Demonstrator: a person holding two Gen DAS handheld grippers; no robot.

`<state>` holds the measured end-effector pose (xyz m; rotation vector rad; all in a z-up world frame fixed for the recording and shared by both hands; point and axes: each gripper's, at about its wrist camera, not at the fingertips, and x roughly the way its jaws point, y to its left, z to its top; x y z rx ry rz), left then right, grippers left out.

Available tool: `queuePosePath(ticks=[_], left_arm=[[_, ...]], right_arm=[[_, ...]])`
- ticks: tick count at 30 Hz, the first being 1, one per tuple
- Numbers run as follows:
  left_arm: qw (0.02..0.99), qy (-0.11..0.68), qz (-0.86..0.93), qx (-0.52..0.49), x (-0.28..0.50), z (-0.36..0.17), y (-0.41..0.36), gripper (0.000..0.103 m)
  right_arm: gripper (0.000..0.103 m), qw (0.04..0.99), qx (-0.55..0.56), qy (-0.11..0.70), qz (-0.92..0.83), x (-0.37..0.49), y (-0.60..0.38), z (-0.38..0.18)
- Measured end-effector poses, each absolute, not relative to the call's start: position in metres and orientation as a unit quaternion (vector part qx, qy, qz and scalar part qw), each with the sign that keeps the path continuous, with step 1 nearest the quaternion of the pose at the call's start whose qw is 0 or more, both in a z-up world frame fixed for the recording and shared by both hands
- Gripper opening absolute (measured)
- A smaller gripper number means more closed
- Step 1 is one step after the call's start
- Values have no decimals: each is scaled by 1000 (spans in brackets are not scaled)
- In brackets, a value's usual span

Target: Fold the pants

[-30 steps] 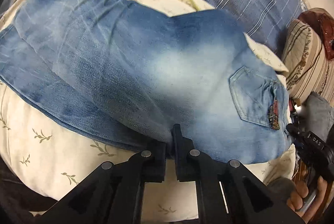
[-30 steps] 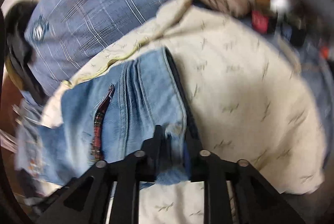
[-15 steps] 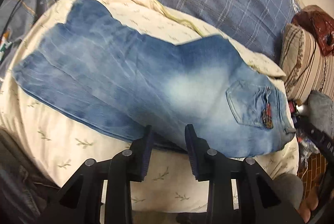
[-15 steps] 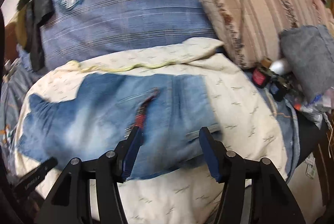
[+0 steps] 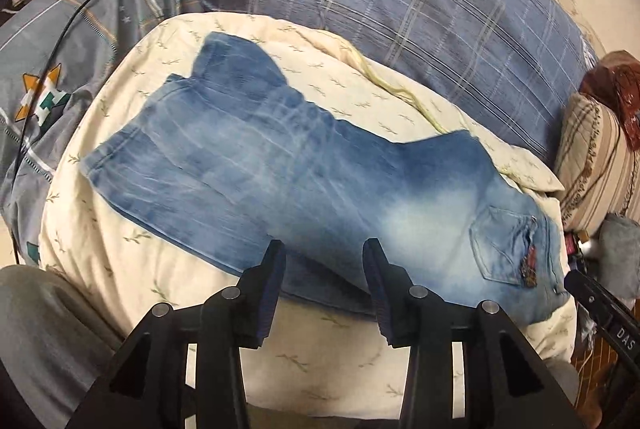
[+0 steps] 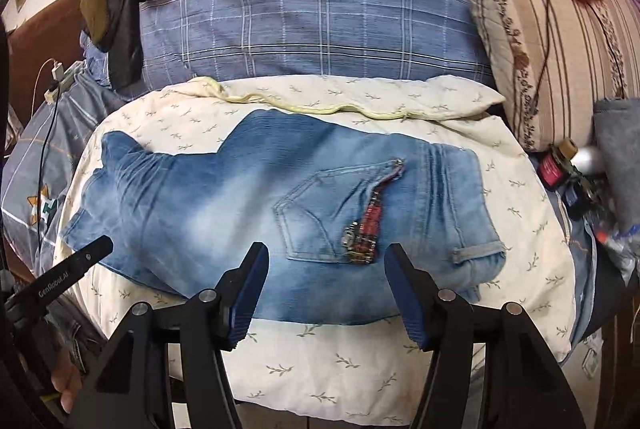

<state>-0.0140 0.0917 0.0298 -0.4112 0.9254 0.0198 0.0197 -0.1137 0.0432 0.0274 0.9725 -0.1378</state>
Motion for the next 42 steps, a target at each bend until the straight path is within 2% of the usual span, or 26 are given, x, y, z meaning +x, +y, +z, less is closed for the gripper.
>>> queuePosePath(ticks=[5,13,17,22,26,31,32,33,34,36,38,42], left_arm=[[868,442,24,-223,-5,27,122,40],[845,467,76,-250,51,28,188,45],[830,475,96,-277,67,7,215,46],[805,495,87,-315,71,-25,225,44],[795,492,93,-343,84,-34,234,44],[789,495,109,-348,99,-45,233,43],[794,490,114,-342,104,-45,231,40],[795,489,119,-339,107,-46,231,28],[795,489,123,-338,109,-48,231,20],[794,481,124,-349,108,-49,234,6],[803,459,112,-363,98,-40,235,5],[844,387,91,-360,55,-4,242,4]], right_arm=[[62,883,8,467,-35,31,-94,40],[62,861,46,478,165,72,-21,14],[60,846,27,487,216,85,32,-9],[44,826,-9,503,252,88,85,-44],[43,832,-69,488,254,89,112,-64],[41,823,-98,512,227,101,110,-92],[41,826,-104,505,229,100,111,-93],[40,827,-118,501,227,98,113,-94],[38,827,-139,497,221,96,118,-96],[16,832,-156,493,202,94,123,-95],[5,832,-119,505,197,99,117,-89],[3,842,-48,483,234,90,103,-56]])
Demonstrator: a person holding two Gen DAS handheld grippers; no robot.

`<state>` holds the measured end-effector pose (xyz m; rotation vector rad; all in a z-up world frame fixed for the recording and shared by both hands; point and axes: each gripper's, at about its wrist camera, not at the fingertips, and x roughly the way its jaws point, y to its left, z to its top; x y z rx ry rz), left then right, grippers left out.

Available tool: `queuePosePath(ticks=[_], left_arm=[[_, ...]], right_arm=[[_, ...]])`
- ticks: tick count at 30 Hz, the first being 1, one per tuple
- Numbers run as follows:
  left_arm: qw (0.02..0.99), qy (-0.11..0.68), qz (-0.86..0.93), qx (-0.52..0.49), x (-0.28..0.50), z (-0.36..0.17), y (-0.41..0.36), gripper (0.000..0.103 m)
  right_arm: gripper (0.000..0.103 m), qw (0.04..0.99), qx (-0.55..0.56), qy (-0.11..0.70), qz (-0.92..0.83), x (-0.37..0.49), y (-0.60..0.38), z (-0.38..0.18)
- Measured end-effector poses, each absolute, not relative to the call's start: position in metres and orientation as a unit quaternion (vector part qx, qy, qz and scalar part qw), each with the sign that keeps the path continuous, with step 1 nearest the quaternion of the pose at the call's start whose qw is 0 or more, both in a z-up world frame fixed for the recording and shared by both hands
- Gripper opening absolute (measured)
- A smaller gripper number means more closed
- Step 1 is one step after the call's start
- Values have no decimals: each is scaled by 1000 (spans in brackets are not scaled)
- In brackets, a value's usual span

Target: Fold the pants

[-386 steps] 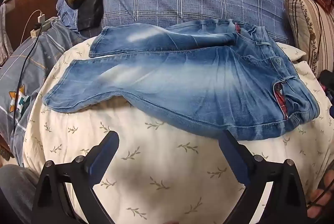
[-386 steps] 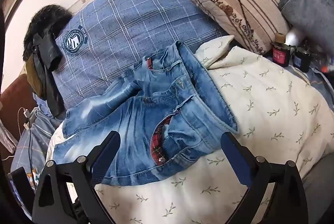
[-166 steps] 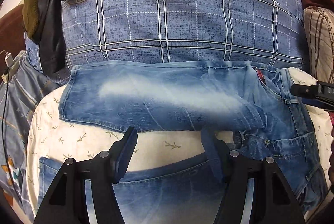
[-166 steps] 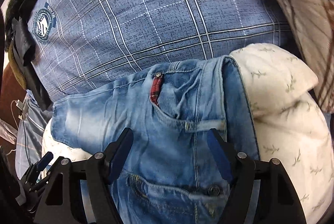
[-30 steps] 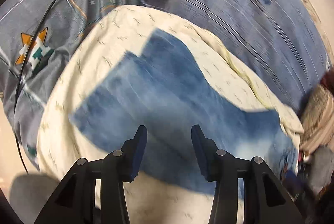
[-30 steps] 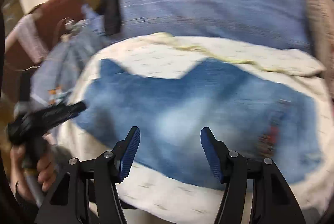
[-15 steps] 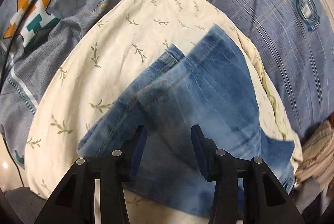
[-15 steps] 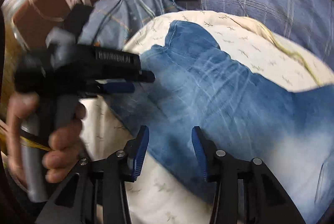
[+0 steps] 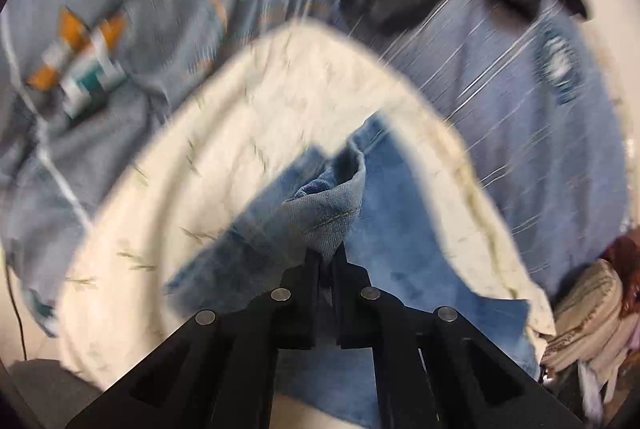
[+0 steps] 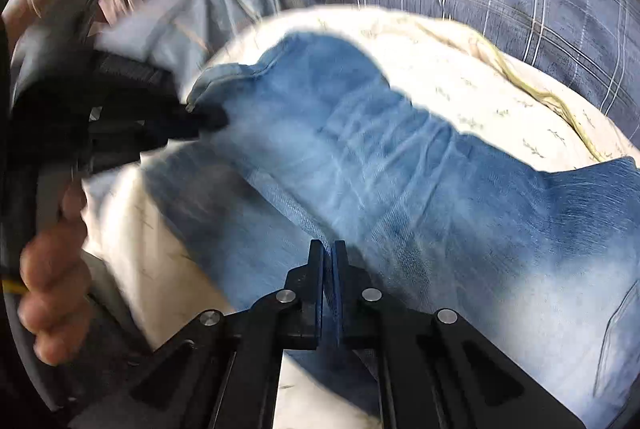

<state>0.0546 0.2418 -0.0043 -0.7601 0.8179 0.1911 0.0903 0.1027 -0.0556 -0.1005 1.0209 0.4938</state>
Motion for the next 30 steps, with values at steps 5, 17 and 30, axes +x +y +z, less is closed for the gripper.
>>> queuePosePath(ticks=[5,17,30], left_arm=[[846,369,125,-365,16,-4,253,4],[832,443,204,-266,28,-27,221,7],[845,436,212,-224,6,-16,193,35]], right_arm=[[4,842,-66,469,259,71,121,-41],[5,820,-61,516,241,71,124,-85],[58,845,-59,508,158,47,87,-35]])
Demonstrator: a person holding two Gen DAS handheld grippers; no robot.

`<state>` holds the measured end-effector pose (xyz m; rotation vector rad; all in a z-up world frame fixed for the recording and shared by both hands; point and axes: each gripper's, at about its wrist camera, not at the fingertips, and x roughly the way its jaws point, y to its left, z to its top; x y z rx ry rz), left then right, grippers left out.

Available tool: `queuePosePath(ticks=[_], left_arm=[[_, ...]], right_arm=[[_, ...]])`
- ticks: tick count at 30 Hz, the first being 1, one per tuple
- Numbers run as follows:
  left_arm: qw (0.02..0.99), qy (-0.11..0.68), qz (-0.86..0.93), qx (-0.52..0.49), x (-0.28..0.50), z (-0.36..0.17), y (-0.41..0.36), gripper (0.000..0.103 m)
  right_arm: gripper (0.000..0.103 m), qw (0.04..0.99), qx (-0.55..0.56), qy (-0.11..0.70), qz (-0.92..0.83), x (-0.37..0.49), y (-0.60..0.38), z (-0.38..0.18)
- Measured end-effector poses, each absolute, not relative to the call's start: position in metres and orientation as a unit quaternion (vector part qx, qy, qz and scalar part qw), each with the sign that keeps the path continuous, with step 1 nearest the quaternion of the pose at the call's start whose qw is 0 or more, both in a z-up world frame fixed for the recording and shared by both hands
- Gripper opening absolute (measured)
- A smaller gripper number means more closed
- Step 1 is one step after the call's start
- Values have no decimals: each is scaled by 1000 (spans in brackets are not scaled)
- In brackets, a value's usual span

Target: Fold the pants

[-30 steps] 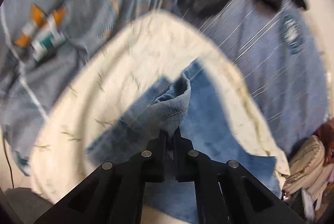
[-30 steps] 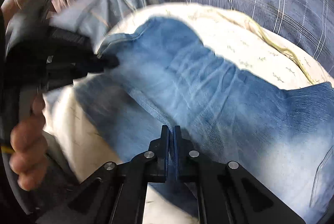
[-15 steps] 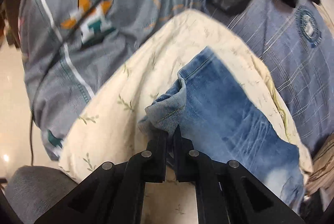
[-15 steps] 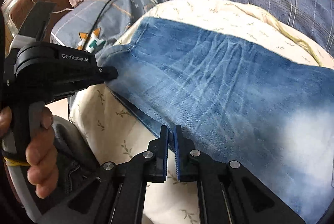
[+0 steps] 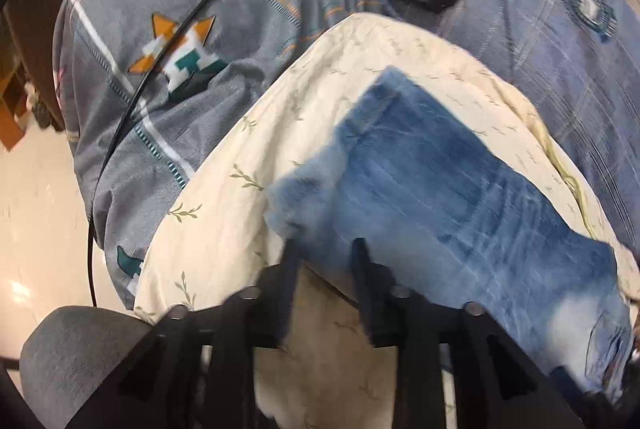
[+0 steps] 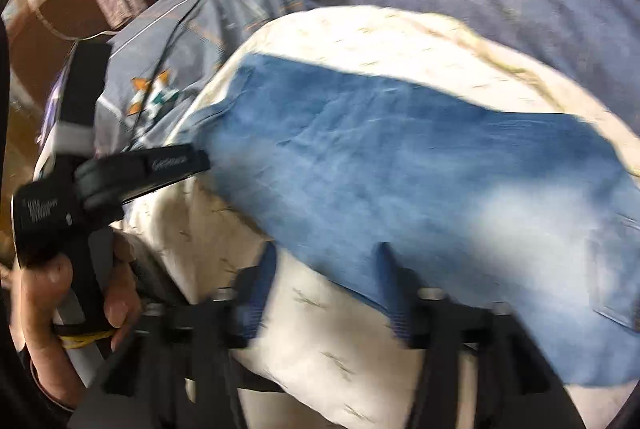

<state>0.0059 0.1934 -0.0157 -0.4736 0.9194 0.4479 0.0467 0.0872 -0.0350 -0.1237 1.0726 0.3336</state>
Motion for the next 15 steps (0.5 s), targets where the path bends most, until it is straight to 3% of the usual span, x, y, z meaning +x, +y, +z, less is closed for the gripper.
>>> queuePosePath(ticks=[3,15], left_arm=[[859,431,200,-191,-2,-9,173,40],[870,428,175,-169,-14,0,144,41]], right_arm=[[58,850,-52,508,134,40,63,-22],[58,853,-25,515,87,28,18,-16]])
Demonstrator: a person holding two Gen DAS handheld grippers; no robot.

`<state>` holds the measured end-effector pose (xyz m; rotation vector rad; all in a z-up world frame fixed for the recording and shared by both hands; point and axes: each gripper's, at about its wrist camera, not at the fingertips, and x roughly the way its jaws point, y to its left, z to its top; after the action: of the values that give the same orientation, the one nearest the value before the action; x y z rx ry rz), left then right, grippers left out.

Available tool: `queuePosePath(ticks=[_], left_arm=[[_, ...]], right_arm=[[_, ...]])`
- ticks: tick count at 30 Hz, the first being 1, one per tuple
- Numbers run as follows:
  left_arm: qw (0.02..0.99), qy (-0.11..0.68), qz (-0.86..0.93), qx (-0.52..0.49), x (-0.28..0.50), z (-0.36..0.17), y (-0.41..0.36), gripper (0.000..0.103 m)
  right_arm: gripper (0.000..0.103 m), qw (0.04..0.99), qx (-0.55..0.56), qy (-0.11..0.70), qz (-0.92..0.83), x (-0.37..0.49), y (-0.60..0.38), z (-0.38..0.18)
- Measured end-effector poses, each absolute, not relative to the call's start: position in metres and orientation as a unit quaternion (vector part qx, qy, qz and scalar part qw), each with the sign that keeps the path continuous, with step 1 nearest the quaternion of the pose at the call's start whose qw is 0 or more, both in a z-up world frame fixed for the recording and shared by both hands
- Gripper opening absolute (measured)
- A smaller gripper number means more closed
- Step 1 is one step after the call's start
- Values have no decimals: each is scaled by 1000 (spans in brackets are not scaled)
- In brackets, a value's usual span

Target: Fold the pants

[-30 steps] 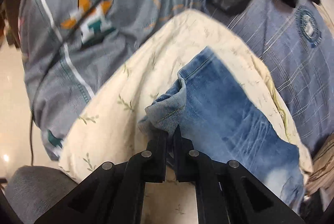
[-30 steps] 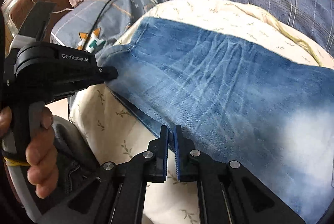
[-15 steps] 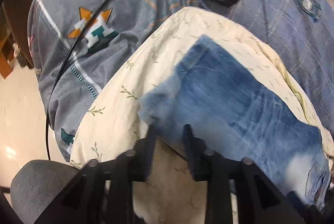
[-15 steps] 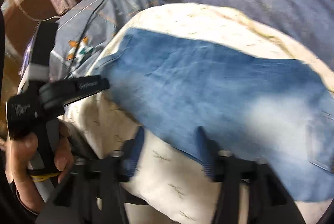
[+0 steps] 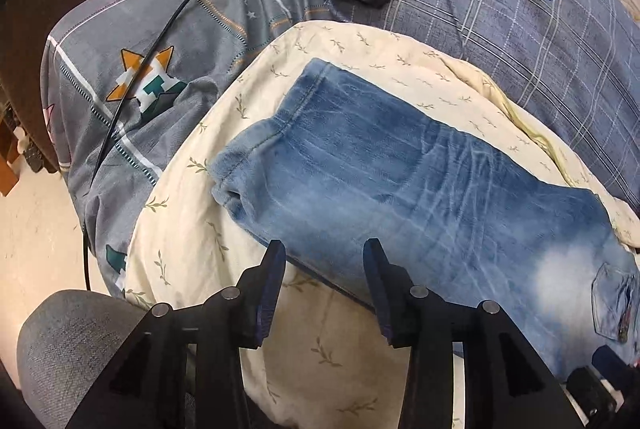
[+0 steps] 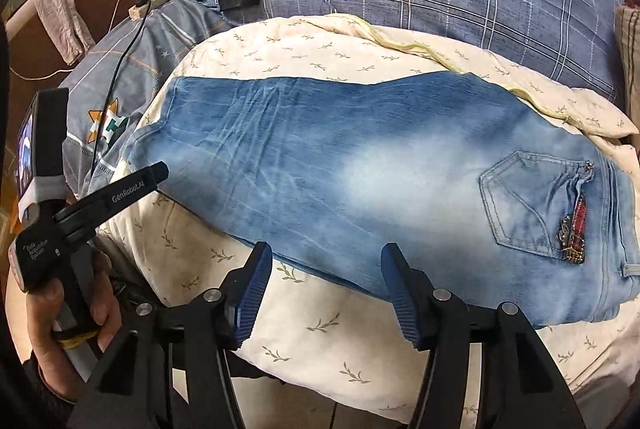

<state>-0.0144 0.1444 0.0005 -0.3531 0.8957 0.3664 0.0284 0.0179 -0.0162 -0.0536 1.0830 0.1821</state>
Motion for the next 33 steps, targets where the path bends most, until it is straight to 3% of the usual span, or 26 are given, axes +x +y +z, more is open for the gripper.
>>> queuePosePath(ticks=[9,21,28,33], left_arm=[[879,434,118,-155,-18,5,124,41],[882,454,1,-123,-11,33,46,43],[894,437,-94,-34,2,65,-37,49],[886,423,-183,56,6,66,-111,51]], right_arm=[[60,854,-19,515,78,24,5,-10],[62,850,85,519,28,28,-99,1],[65,851,153,501,-44,48,-221,34],[68,852,201,475,-94,40,-295,17]])
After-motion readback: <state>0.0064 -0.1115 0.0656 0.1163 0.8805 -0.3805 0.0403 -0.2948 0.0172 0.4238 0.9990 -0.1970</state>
